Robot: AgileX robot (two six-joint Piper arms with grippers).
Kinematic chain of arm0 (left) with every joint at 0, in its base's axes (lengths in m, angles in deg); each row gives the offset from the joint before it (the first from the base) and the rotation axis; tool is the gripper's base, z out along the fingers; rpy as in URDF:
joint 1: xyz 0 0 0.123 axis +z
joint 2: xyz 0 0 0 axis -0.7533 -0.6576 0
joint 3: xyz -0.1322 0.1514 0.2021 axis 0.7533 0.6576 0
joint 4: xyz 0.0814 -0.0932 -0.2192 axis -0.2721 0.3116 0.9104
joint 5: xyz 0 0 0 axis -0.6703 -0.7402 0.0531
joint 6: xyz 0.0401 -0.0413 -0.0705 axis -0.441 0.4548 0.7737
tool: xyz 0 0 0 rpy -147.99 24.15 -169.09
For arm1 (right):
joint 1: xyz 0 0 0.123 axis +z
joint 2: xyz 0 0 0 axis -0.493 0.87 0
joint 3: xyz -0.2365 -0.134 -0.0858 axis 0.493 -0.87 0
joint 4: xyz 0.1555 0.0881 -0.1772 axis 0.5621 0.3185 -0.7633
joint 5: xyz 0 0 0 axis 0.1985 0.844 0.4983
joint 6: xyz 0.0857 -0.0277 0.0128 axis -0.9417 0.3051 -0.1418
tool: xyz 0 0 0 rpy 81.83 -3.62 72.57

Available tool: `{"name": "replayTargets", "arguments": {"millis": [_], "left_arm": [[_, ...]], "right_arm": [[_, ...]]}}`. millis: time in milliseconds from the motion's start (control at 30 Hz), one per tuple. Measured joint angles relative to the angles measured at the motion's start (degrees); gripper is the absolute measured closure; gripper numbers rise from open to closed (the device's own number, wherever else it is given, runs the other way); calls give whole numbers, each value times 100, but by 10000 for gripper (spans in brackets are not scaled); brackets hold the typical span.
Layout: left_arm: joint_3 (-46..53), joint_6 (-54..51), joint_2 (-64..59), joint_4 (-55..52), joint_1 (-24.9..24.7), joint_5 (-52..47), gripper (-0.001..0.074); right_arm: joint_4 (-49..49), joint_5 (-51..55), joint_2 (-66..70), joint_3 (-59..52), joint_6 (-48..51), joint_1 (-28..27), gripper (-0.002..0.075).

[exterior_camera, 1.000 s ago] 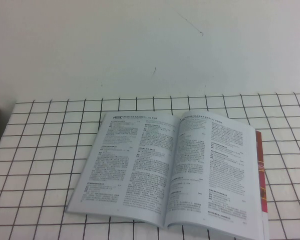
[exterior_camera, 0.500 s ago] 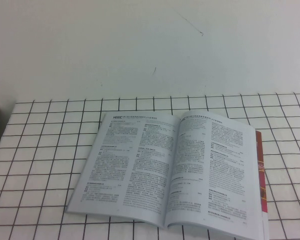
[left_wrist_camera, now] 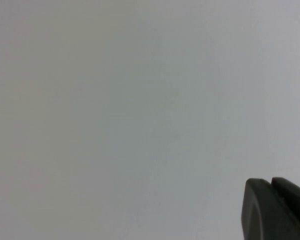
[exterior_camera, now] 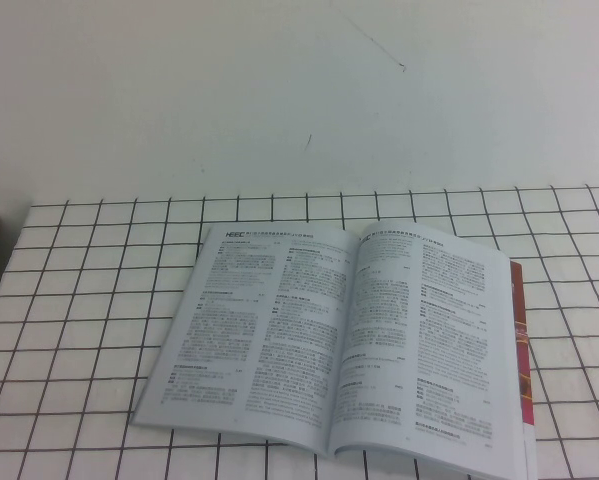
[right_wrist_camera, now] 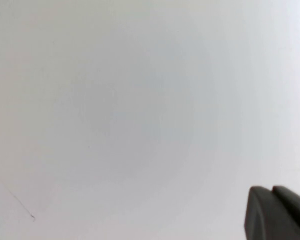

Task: Close book
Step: 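Close the open booklet and leave it lying on the table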

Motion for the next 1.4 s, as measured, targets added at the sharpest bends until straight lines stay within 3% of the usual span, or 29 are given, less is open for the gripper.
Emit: {"name": "replayTargets", "arguments": {"millis": [100,200,400,600,833,933,1133,1267,1400], "left_arm": [[0,0,0,102,0,11,738],[-12,-15,0,236,0,-113,738],[-848,-559,-85,299,0,-1489,738],[-1994,-704,-941,312,0,-2462,738],[-3267,-740,-2446,311,0,-4146,738],[-3379,-726,-3072,572,0,-4149,738],[-3415,-954,-4310,2521,0,-3762,738],[-3586,-1997,-5285,3213,0,-3923,738],[-3913,-2751,-6258,3616,0,-4471,738]], "right_arm": [[90,-12,0,0,-70,0,729],[114,659,0,259,-117,0,729],[126,3330,189,1876,-130,0,729],[524,5339,1431,3314,41,0,729],[2542,6701,3351,4492,1915,0,729],[3649,6758,4292,4743,2863,0,729],[6269,6789,6191,4837,5573,91,729],[7094,6645,7458,4982,6464,649,729],[7282,6310,8788,5359,6877,1539,729]]}}
